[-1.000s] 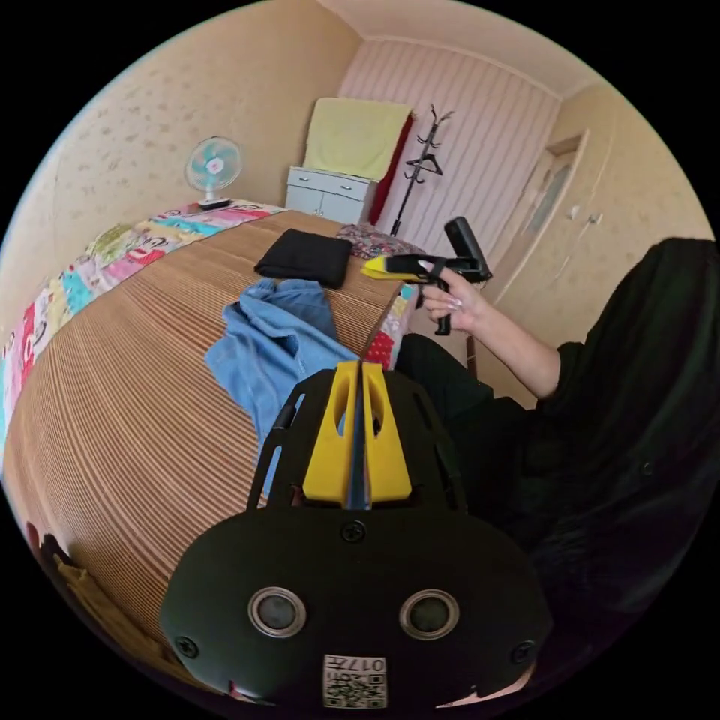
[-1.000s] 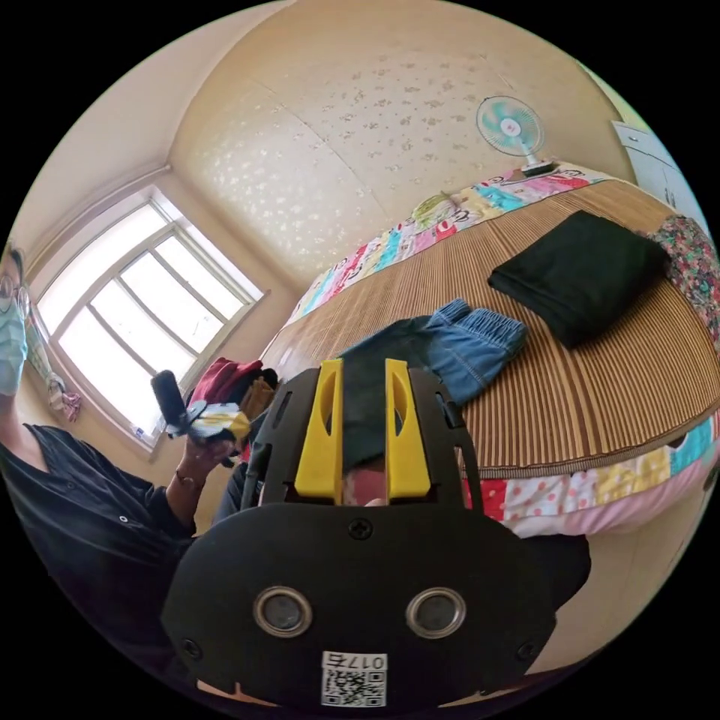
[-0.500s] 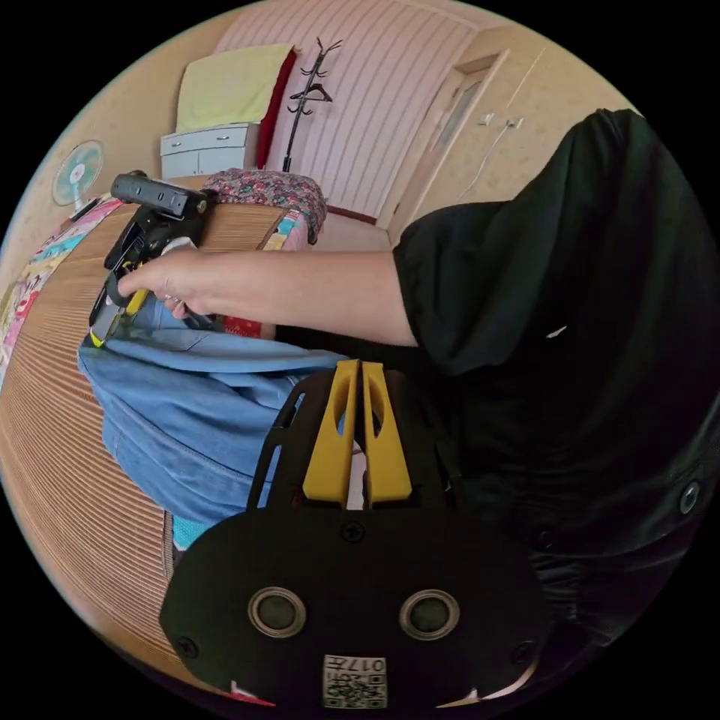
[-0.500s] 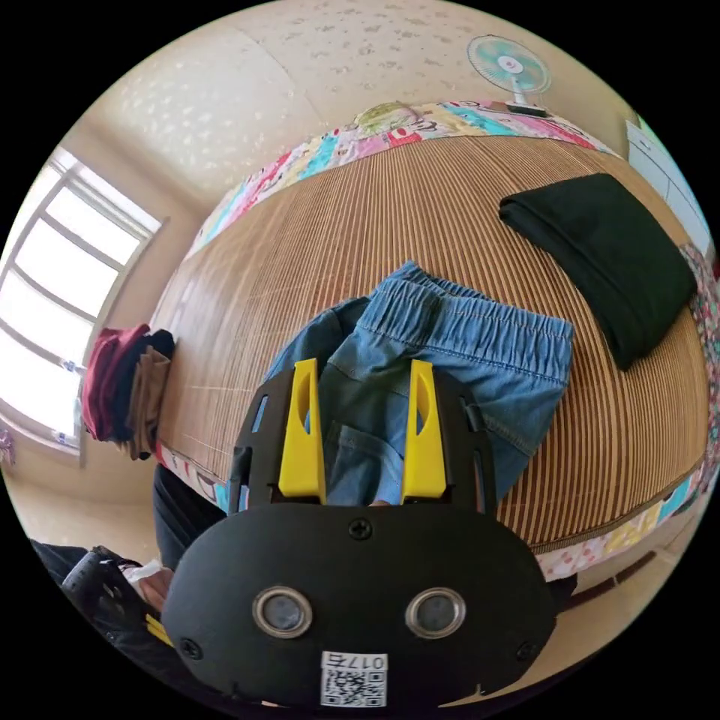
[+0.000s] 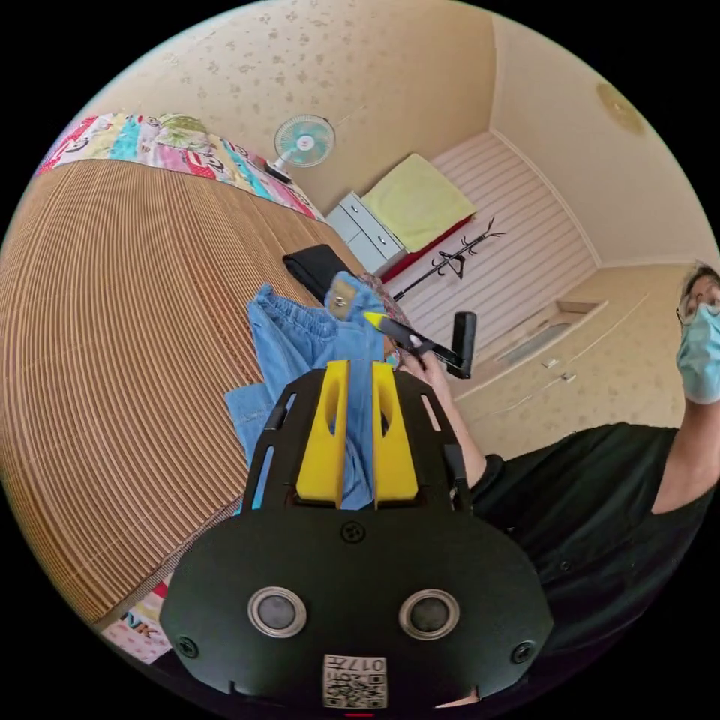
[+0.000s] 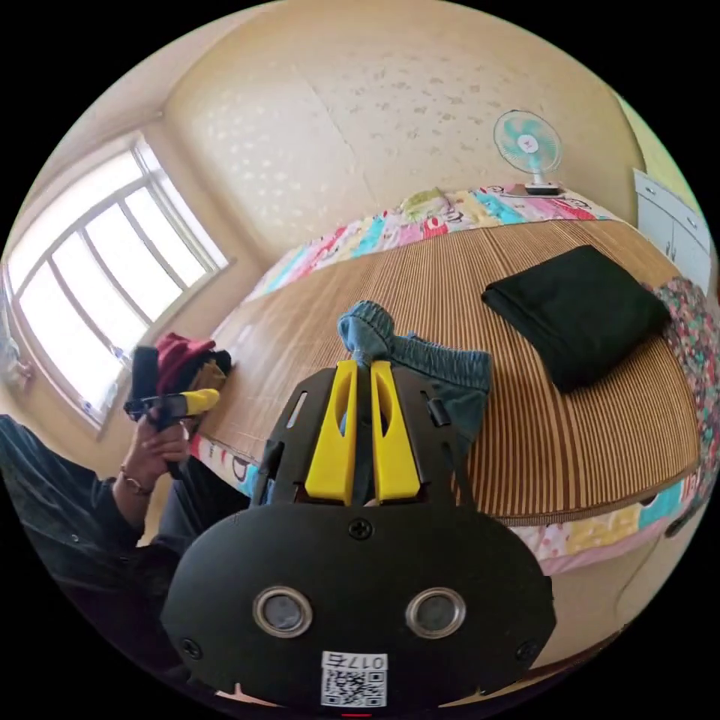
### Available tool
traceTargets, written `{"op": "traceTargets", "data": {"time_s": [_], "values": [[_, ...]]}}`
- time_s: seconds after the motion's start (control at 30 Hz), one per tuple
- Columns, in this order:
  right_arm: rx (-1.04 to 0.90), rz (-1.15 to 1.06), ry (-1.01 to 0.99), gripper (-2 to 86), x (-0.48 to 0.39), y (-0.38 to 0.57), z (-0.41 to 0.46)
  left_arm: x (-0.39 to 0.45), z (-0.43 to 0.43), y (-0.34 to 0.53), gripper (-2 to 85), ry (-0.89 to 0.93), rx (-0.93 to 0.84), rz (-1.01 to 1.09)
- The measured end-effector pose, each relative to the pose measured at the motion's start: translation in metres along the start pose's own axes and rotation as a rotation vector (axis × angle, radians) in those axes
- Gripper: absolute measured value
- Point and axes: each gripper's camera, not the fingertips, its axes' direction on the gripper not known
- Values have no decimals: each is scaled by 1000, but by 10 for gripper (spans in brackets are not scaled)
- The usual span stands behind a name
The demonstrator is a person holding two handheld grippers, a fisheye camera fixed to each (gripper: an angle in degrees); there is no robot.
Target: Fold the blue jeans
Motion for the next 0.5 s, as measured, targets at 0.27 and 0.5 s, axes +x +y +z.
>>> {"op": "traceTargets", "data": {"time_s": [0.27, 0.5], "values": [[-29, 391, 49, 58, 133, 55, -46, -65, 69, -86, 115, -71, -47, -259], [-24, 491, -112, 164, 162, 78, -55, -76, 130, -101, 140, -319, -280, -248]]}}
